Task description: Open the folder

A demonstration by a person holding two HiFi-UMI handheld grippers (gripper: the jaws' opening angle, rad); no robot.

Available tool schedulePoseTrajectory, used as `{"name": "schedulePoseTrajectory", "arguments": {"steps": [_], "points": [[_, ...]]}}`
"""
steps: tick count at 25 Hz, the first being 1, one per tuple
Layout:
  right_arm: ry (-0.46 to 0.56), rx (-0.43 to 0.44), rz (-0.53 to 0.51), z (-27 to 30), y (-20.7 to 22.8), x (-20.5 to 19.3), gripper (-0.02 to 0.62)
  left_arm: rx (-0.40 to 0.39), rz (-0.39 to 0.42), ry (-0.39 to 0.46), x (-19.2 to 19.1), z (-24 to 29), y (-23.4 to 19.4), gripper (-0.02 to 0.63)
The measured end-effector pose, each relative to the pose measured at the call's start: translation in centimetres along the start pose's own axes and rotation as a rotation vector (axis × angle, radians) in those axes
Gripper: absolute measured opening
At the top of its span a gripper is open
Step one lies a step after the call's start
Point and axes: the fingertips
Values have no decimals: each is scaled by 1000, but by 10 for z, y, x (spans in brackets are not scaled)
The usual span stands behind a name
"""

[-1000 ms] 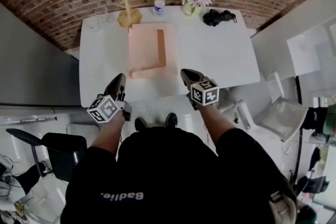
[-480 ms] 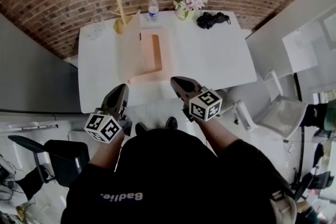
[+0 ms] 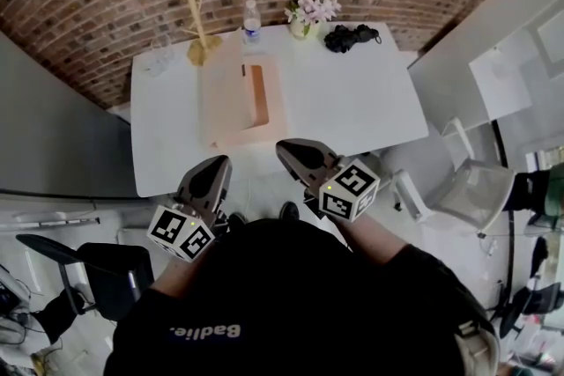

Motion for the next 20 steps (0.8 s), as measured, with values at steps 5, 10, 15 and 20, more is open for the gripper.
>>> {"name": "schedulePoseTrajectory", "arguments": {"steps": [5,10,15,20], "points": [[-3,18,-25,1,-11,3,29,-13,38,-9,-3,3,9,2],[-12,36,-38,2,-16,2,29,-28,49,-11,-4,4,14,3],[-17,42,-39,2,-15,1,29,-30,60,-13,-5,6,17,2],[-13,42,-41,3,-16,2,29,-35,62,-10,-5,5,16,2]]}}
Point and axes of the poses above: the fingertips, and each gripper's own axes: z forward along the fingers, y to its right, x out of its top, and after that the axes turned 5 degrees about -y, right-handed
